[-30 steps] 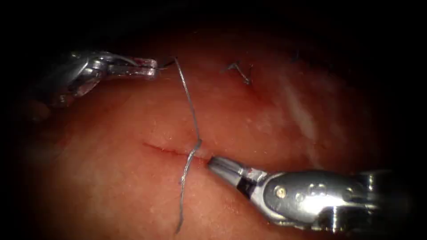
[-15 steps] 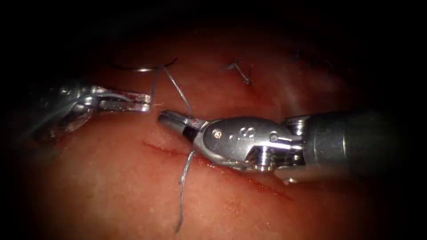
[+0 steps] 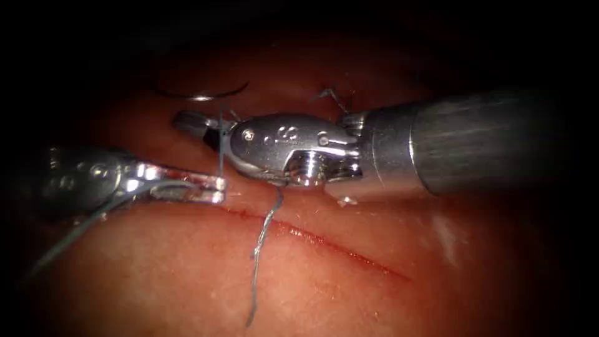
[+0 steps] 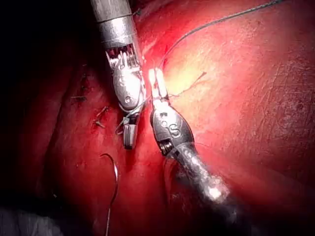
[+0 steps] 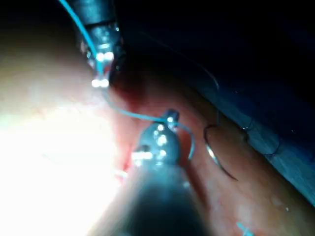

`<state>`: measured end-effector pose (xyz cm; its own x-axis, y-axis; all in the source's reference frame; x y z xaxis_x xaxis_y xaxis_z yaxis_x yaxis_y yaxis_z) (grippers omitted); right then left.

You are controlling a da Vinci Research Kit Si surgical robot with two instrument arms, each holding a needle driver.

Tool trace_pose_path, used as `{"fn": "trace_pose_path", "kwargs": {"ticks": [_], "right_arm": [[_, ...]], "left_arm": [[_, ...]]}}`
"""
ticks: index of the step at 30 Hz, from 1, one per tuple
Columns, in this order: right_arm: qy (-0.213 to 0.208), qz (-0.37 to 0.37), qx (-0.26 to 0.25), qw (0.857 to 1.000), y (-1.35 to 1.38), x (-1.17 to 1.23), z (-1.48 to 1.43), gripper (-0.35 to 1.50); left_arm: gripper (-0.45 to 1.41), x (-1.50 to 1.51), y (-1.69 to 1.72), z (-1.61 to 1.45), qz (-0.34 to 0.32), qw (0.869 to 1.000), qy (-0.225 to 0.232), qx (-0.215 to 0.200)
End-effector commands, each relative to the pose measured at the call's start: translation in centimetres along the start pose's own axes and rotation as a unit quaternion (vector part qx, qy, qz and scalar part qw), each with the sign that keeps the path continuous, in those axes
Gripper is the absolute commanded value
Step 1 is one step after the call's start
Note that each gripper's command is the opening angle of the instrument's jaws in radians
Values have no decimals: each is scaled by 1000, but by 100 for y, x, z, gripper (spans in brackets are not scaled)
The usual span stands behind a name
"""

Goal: Wound Closure

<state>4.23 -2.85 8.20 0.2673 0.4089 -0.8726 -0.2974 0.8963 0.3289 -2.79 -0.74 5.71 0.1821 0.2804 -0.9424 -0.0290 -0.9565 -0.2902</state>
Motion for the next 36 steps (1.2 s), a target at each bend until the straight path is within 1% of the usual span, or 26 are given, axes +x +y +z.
{"fn": "trace_pose_path", "kwargs": {"ticks": [1,6,12,21,25,30,31,32,33,34,35,36], "right_arm": [[5,-1,0,1000,1,1,9,-35],[40,13,3,999,9,6,2,-35],[89,42,19,995,14,20,-12,-35],[121,61,39,990,13,38,-37,-35],[146,69,64,985,13,41,-50,-35],[160,69,93,980,11,38,-62,-35],[162,68,98,980,11,38,-64,-20],[165,67,107,978,11,37,-67,-18],[167,67,111,978,11,37,-67,-11],[167,67,111,978,11,37,-67,-11],[168,66,114,977,11,37,-67,-6],[171,66,119,976,11,37,-68,4]], "left_arm": [[-45,-9,0,3,1,1000,0,-1],[-45,-17,7,3,-4,1000,0,-4],[-45,-29,7,-1,-9,1000,-1,-8],[-45,-52,-1,-8,-17,1000,-1,-9],[-45,-66,-8,-12,-22,1000,0,-7],[-45,-80,-18,-19,-22,1000,-2,-2],[-45,-81,-20,-20,-21,1000,-3,1],[-45,-85,-24,-23,-21,1000,-3,3],[-45,-87,-25,-24,-21,1000,-4,4],[-45,-87,-25,-24,-21,1000,-4,4],[-45,-88,-27,-25,-23,1000,-3,4],[-45,-90,-29,-26,-22,1000,-3,5]]}}
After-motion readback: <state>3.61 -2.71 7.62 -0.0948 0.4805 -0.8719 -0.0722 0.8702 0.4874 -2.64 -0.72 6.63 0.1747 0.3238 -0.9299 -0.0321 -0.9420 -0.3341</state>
